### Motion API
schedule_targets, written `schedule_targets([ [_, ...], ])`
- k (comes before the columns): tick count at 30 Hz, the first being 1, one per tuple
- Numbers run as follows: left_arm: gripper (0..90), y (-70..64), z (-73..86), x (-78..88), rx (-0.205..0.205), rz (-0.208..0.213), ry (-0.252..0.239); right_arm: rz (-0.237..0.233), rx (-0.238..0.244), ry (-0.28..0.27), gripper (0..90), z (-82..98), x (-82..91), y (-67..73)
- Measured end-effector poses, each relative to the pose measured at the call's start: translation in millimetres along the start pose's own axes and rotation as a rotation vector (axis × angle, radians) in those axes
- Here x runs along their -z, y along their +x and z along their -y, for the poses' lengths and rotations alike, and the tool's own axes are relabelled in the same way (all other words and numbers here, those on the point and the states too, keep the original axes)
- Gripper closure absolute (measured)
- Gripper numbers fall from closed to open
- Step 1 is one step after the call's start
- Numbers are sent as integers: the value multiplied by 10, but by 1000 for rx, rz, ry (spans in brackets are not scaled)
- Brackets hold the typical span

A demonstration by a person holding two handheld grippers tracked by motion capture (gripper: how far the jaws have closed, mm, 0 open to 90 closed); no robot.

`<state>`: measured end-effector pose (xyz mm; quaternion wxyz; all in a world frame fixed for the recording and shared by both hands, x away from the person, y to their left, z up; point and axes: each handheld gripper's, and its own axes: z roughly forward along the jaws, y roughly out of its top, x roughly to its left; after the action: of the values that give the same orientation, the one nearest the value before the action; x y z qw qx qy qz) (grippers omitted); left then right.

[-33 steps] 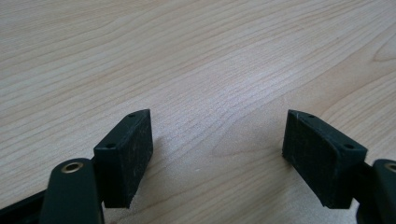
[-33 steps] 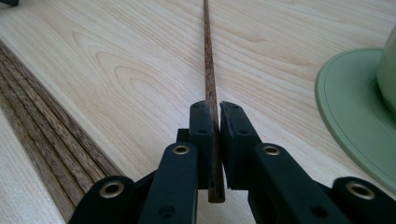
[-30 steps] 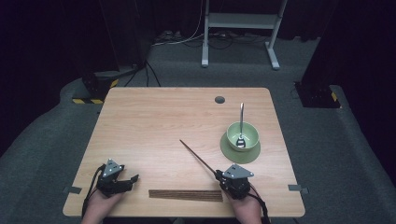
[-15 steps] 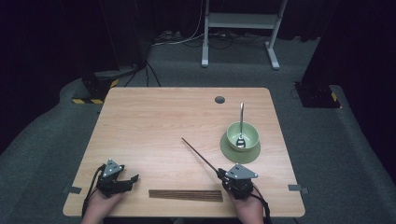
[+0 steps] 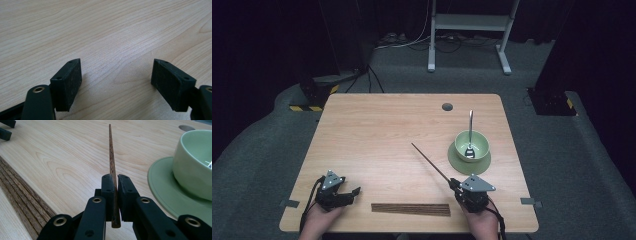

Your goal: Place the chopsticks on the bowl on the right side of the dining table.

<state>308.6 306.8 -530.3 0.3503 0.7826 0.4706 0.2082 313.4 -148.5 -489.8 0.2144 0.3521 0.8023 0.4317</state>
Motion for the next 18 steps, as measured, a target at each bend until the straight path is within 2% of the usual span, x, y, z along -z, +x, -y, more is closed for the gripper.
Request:
schedule_targets([
  [10,245,-2,0,0,-2,-3,0,23,-26,-22,839,4,55,-85],
  [18,245,-2,0,0,-2,-3,0,42,-54,-68,840,-116,71,-176],
])
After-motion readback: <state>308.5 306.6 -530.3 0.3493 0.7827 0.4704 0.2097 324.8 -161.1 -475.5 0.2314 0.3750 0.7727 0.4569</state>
